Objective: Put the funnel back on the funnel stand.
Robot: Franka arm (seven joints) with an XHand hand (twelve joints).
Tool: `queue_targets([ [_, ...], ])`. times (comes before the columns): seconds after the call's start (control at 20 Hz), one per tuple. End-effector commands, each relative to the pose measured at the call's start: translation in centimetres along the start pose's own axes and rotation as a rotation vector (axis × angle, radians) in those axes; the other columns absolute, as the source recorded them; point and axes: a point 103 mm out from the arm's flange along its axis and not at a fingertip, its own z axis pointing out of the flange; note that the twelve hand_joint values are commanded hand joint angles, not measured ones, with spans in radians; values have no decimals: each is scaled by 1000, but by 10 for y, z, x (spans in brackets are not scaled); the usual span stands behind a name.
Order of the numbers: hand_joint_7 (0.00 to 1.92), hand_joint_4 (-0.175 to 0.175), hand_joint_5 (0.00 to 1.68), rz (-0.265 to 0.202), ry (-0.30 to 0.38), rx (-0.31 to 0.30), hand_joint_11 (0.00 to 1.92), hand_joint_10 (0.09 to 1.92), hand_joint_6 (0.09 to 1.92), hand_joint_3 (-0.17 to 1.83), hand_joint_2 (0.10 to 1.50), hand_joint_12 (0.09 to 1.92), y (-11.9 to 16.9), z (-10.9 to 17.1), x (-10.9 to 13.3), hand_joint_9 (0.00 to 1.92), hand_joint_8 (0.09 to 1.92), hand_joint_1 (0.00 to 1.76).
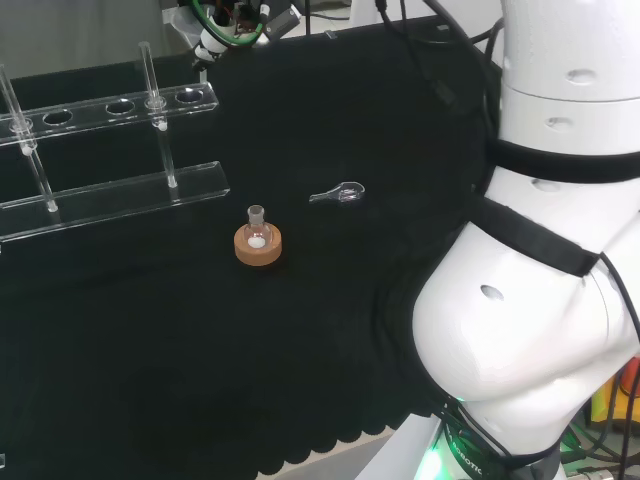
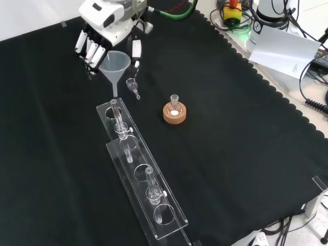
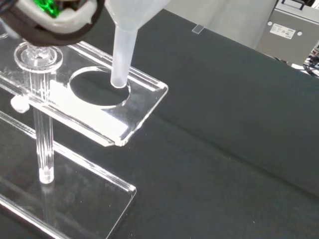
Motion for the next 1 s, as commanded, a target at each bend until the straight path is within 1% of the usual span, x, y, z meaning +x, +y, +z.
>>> queue_targets([
  [0.05, 829, -51, 610, -25, 4, 15, 782, 490, 770, 521, 674, 1112, 17, 8, 0, 1174, 758, 817],
  [0.4, 829, -52, 612, -43, 16, 22, 784, 491, 771, 520, 675, 1110, 31, 15, 3, 1175, 758, 818],
  [0.65, 830, -52, 612, -54, 9, 32, 785, 491, 772, 520, 675, 1108, 41, 19, 8, 1175, 758, 817],
  [1.0, 820, -53, 610, -68, -55, 77, 784, 487, 771, 519, 675, 1107, 50, 33, 16, 1166, 755, 817],
])
